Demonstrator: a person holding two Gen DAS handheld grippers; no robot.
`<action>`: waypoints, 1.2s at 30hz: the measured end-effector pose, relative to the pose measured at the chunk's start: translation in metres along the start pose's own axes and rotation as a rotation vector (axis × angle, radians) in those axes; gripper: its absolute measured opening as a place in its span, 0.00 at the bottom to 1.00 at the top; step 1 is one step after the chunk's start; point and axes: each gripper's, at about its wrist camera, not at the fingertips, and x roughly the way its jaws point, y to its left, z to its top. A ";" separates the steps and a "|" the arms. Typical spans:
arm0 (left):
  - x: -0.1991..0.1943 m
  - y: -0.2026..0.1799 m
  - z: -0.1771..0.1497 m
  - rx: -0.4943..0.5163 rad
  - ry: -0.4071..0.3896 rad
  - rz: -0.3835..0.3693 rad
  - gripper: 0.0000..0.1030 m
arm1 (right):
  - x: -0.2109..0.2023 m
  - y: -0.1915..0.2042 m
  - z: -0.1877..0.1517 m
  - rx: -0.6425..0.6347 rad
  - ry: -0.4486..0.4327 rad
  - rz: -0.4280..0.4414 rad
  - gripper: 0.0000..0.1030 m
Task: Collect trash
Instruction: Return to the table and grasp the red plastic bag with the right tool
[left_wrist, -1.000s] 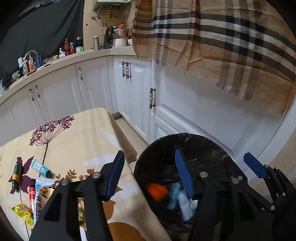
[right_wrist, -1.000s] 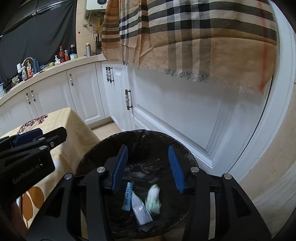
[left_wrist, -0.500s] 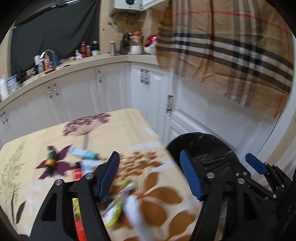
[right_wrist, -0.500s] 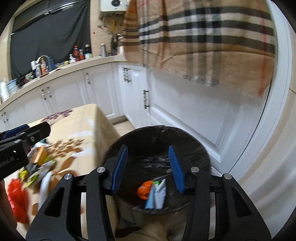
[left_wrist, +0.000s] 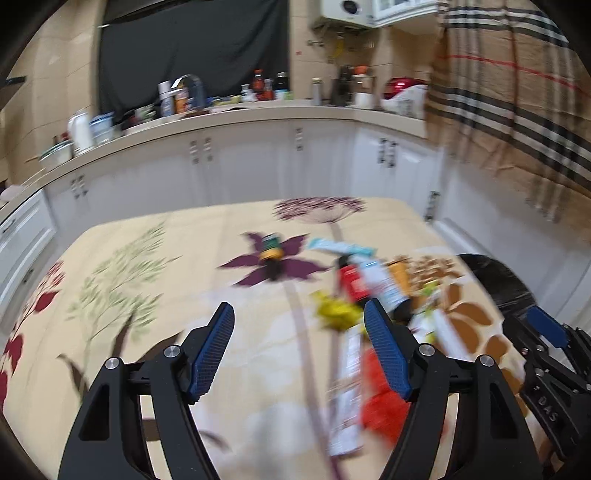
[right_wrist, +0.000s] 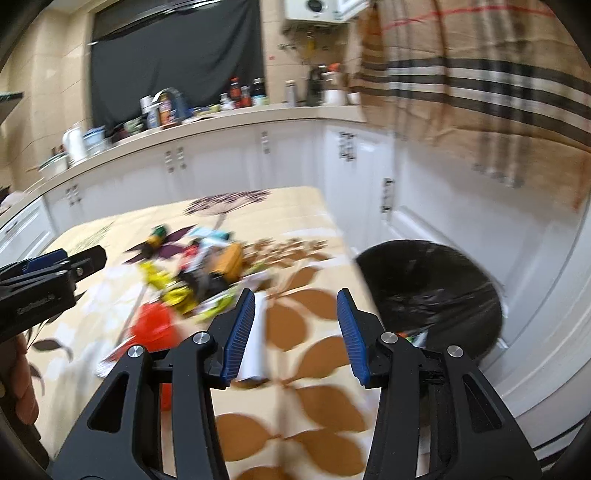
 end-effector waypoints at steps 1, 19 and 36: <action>-0.001 0.009 -0.005 -0.012 0.007 0.016 0.69 | -0.001 0.006 -0.001 -0.012 0.002 0.009 0.43; -0.010 0.068 -0.046 -0.078 0.046 0.108 0.69 | 0.005 0.084 -0.027 -0.141 0.084 0.141 0.60; -0.009 0.040 -0.047 -0.048 0.063 0.036 0.69 | -0.004 0.076 -0.026 -0.142 0.075 0.157 0.33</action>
